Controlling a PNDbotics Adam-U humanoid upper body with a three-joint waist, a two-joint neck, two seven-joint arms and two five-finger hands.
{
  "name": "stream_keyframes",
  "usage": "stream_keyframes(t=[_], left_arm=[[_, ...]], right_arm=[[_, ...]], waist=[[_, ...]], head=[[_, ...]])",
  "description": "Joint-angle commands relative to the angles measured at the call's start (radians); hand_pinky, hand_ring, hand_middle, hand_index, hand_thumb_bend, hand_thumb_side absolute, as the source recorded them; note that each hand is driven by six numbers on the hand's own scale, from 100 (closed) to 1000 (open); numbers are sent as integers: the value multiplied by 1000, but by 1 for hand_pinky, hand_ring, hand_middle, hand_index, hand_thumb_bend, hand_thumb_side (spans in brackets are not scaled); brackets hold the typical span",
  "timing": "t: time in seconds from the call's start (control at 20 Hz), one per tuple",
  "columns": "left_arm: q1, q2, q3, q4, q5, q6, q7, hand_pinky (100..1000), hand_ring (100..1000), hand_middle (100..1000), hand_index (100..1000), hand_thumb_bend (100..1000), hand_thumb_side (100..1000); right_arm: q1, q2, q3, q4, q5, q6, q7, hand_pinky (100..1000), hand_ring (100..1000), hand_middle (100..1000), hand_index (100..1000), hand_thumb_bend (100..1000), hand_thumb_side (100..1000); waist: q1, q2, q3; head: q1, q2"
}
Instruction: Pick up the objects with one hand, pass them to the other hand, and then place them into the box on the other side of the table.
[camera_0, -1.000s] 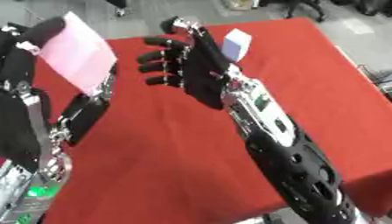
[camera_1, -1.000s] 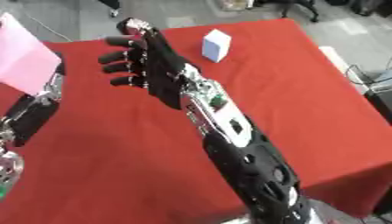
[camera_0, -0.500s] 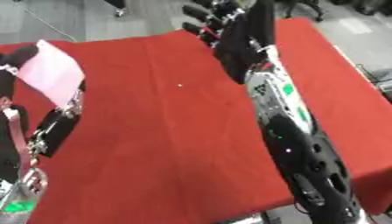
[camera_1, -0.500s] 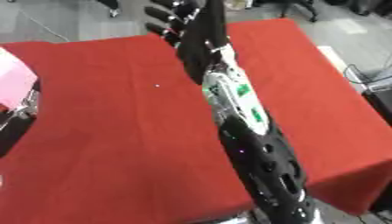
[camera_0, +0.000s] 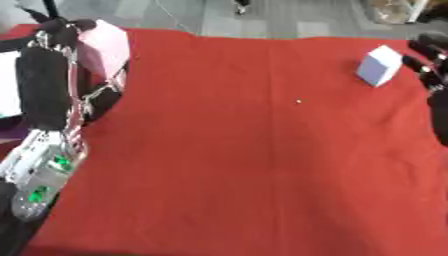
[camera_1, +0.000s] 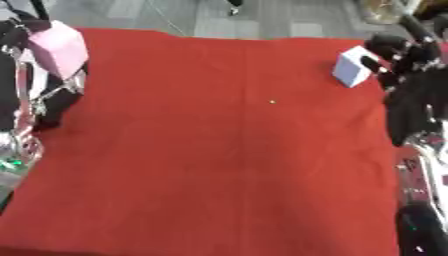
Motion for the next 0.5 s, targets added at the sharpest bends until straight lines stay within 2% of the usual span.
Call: stream_keyframes(t=[0.05,0.15,0.25,0.3,0.35,0.4,0.5], left_arm=[[-4,136,124,120,174,253,120,626,511,453,475,282,100],[-20,193,161,274,293,257,133,625,511,452,474,287,100],[-45,237,158,429,418,258,157,647,542,475,504,307,117],[-60,254,141,495,483,259,158,702,619,579,618,444,316],[-69,268,114,556,548,259,137,782,762,764,822,802,631],[-79,280,82,601,612,259,86,843,840,848,914,928,668],[-95,311,38,636,677,259,-20,862,866,880,948,1000,708]], right_arm=[[13,-4,-39,8,88,-17,105,816,786,615,894,100,1000],[25,1,-53,16,122,-31,148,816,786,614,894,100,1000],[32,5,-60,24,139,-39,176,816,786,612,894,100,1000],[34,6,-60,27,143,-41,187,816,786,612,894,100,1000],[35,7,-59,29,146,-44,198,816,786,612,895,100,1000],[36,8,-57,30,148,-46,208,816,787,613,897,100,1000],[38,7,-54,30,153,-51,228,816,787,613,897,100,1000]], waist=[[18,-24,-4],[21,-24,-8],[24,-25,-14],[25,-25,-18],[26,-24,-22],[27,-25,-28],[28,-25,-34]], head=[[6,-2],[-4,-2],[-4,-2],[-4,-2],[-2,-2],[-1,-2],[-3,-2]])
